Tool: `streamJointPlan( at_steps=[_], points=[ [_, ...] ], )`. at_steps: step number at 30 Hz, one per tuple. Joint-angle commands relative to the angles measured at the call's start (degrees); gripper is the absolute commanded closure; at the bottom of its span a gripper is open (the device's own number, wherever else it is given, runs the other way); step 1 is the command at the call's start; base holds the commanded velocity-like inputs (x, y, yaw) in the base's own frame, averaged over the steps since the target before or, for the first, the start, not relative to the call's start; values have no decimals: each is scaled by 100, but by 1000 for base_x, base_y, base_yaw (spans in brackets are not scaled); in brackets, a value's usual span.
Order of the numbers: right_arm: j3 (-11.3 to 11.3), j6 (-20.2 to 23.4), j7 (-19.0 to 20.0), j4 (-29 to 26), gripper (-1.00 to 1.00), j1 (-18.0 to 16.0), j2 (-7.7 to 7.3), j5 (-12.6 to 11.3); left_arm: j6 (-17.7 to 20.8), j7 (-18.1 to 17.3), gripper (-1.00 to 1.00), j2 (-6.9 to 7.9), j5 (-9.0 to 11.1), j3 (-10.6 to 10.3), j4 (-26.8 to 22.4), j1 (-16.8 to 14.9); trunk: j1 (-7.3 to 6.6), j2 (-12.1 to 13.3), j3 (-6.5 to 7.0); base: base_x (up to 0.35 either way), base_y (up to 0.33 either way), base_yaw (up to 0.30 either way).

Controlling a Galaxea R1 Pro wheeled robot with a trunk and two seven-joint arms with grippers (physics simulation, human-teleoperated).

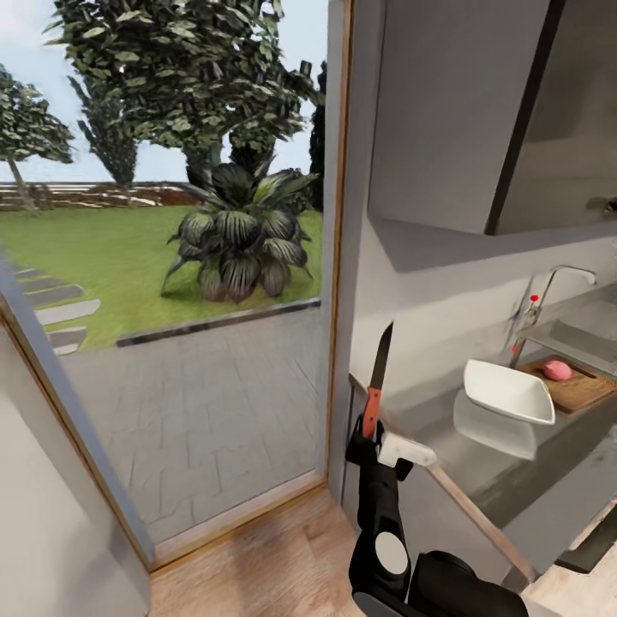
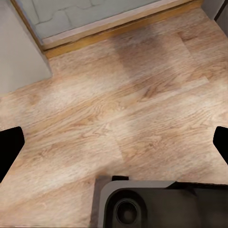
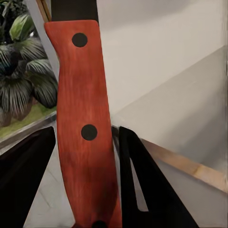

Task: In the kitchen, take the Vidalia onion out of the sink, dice it on the chopping board with the paring knife, put the diced onion into the bowl on the countertop, then place both the paring knife and the chopping board into the sink.

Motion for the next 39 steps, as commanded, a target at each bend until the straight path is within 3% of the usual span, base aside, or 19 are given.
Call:
streamJointPlan(
  at_steps=[1,20,29,39],
  points=[
    [13,-51,-15,-6,100,-10,-3,-26,-10,28,-100,9,53,-43,-8,1,-2,-8,-8,-332,0,0],
    [23,-51,-6,0,100,-10,1,-26,-3,28,-100,8,53,-43,-7,1,-2,-8,-8,-331,-3,0],
    [29,-51,-6,11,100,-10,6,-25,-1,28,-100,8,53,-43,0,1,-2,-8,-8,-29,-109,0],
    [30,-51,-6,11,100,-10,6,-25,-1,28,-100,8,53,-43,1,1,-2,-8,-8,0,-276,0]
  ],
)
